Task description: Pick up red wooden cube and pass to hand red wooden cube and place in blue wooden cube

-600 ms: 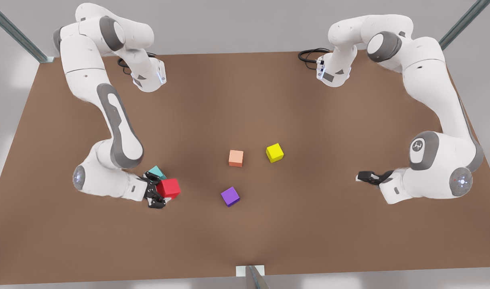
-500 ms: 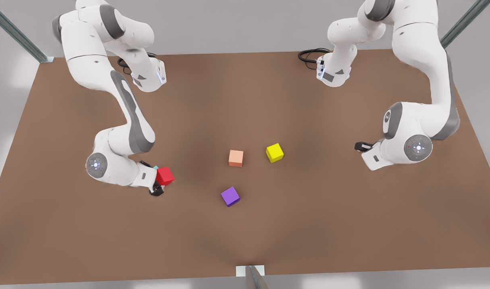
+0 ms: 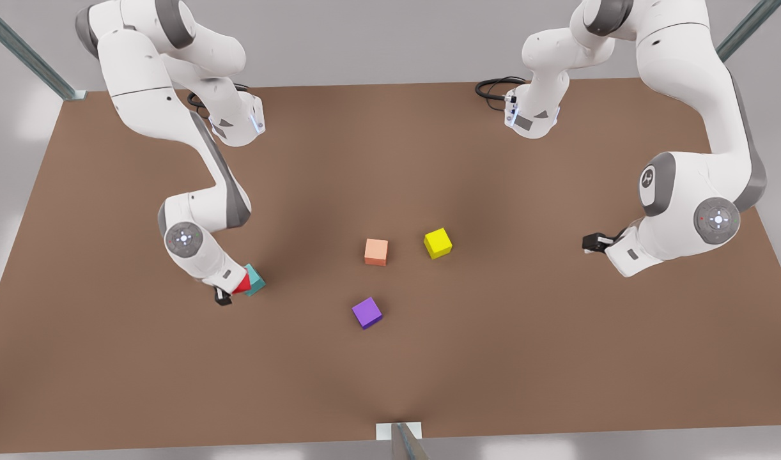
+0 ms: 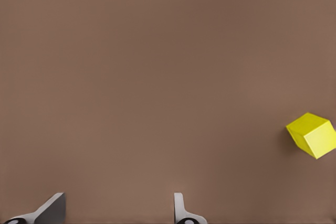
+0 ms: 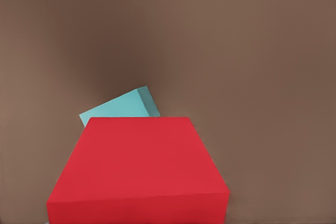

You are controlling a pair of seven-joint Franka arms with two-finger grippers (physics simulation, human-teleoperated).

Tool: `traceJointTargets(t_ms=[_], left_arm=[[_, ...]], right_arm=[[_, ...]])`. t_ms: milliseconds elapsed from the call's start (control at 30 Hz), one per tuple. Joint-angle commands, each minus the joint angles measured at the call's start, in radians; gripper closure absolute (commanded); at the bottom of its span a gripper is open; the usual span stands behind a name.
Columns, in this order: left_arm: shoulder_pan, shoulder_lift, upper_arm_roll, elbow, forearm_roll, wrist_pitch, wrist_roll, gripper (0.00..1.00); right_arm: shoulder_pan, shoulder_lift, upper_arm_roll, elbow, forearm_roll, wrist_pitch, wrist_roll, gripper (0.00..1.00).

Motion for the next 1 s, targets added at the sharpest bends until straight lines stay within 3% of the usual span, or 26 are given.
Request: traceJointTargets(t_ms=[0,467,500,533,567,967], left_arm=[[-0.001,-0.001,0.0,0.0,0.0,-0.015,-0.007,0.0],[-0.004,-0.001,0.0,0.002,0.0,-0.024,-0.007,0.0],[-0.004,-0.001,0.0,0.002,0.0,-0.024,-0.007,0.0],[-0.004,-0.001,0.0,0.002,0.0,-0.024,-0.007,0.0],[-0.004,-0.001,0.0,0.002,0.0,-0.024,-0.007,0.0],[-0.001,-0.001,0.0,0.0,0.0,-0.027,-0.007,0.0]], right_arm=[[0.001,-0.008,0.0,-0.017,-0.004,0.063,0.424,0.58],[0.001,-0.023,-0.002,-0.149,-0.013,0.201,0.427,0.57],[0.001,-0.023,-0.002,-0.151,-0.013,0.202,0.427,0.53],[0.001,-0.023,-0.002,-0.151,-0.011,0.202,0.427,0.36],[0.0,-0.022,-0.002,-0.151,-0.013,0.205,0.429,0.0],[-0.003,-0.051,-0.005,-0.168,-0.108,0.168,0.389,0.0]])
